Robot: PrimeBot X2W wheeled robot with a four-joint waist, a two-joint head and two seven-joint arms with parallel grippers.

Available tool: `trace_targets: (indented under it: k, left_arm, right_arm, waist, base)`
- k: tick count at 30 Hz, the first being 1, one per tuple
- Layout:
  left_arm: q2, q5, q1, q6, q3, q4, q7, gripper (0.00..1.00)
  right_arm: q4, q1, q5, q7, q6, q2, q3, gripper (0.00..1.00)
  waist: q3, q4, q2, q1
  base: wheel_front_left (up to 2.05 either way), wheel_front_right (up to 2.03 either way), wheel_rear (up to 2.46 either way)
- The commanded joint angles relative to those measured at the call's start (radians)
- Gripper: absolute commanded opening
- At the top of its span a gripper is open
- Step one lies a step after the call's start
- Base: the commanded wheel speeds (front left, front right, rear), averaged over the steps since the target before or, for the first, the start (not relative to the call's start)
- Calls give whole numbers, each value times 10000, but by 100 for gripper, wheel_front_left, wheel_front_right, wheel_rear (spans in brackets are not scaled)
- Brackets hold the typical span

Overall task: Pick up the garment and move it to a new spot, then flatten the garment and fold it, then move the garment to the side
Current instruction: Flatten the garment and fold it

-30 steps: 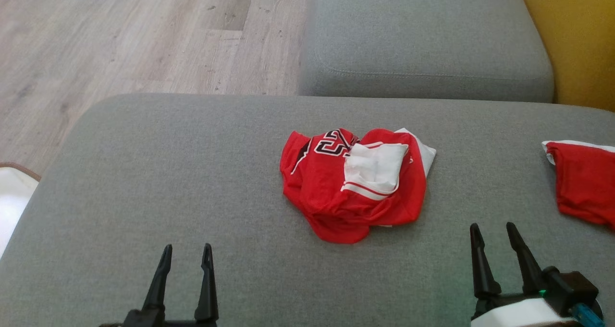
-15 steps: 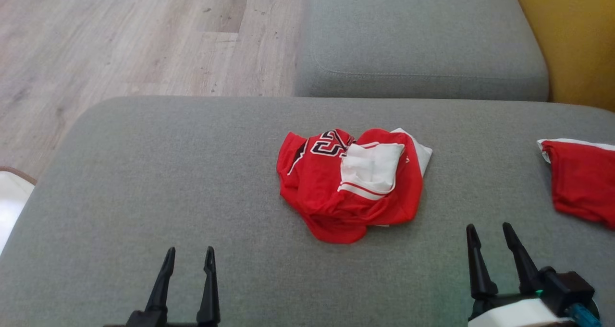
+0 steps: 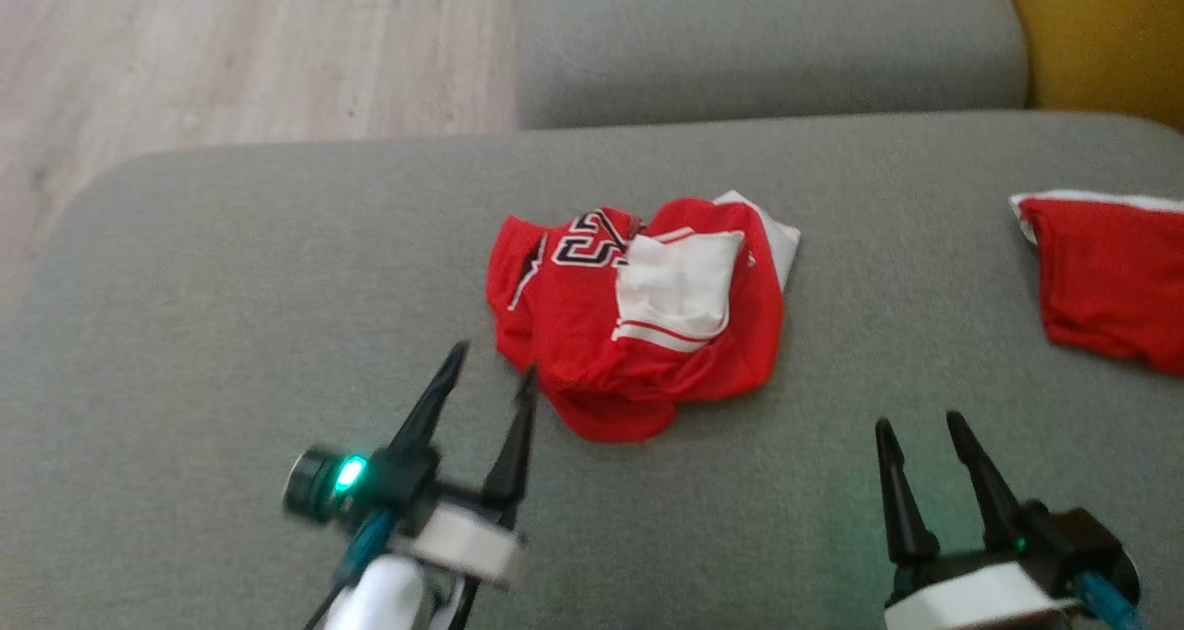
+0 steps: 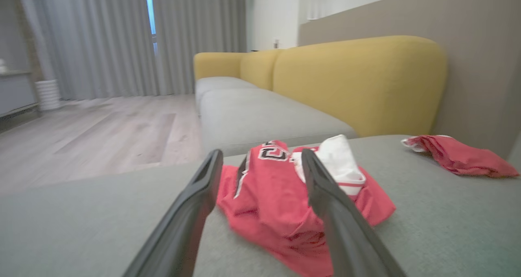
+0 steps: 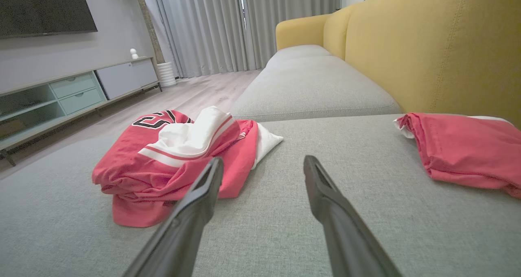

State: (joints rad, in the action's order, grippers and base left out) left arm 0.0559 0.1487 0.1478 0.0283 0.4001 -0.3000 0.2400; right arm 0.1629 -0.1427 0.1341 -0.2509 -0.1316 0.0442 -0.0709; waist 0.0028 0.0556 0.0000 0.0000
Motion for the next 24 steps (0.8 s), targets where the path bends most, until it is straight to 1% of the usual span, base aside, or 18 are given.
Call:
trace_targets:
  k: [1,4,9,10,11,15,17,19,22,24]
  left_arm:
    - [-56,-21,1031,68,-16,76,-158,100]
    - [-56,94,2462,230,709,-463,-719,100]
    - [-56,553,4704,332,1897,-1403,-1875,100]
    - [-56,686,5064,362,2147,-1563,-2030,100]
    - [-56,686,5064,362,2147,-1563,-2030,100]
    - [-56,1338,6078,411,3074,-2227,-2587,100]
    - [-56,1513,6428,260,3450,-2669,-2878,100]
    - [-56,1542,6726,-60,3686,-3240,-3196,100]
    - [-56,1199,7146,-597,3963,-4229,-3472,100]
    - [-36,964,7356,-771,4115,-4827,-3493,100]
  right_arm:
    - [-440,792,-97,-109,9,60,-298,100]
    - [-561,1192,-170,-109,9,60,-359,100]
    - [-658,1788,-197,-109,9,60,-585,100]
    - [-668,1883,-184,-109,9,60,-625,100]
    - [-668,1883,-184,-109,9,60,-625,100]
    - [-701,2155,-100,-109,9,60,-685,100]
    - [-681,2241,-69,-109,9,60,-722,100]
    - [-680,2327,-31,-109,9,60,-756,100]
    - [-706,2430,43,-109,9,60,-785,100]
    - [-718,2461,88,-109,9,60,-777,100]
  waist:
    - [630,-424,0,0]
    - [1276,-769,0,0]
    - [2213,-1395,0,0]
    - [2358,-1519,0,0]
    - [2358,-1519,0,0]
    - [2767,-1963,0,0]
    - [2880,-2160,0,0]
    - [2966,-2371,0,0]
    - [3048,-2657,0,0]
    - [3068,-2812,0,0]
  base:
    - [0,0,0]
    - [0,0,0]
    - [0,0,0]
    - [0,0,0]
    - [0,0,0]
    - [0,0,0]
    - [0,0,0]
    - [0,0,0]
    - [0,0,0]
    - [0,0,0]
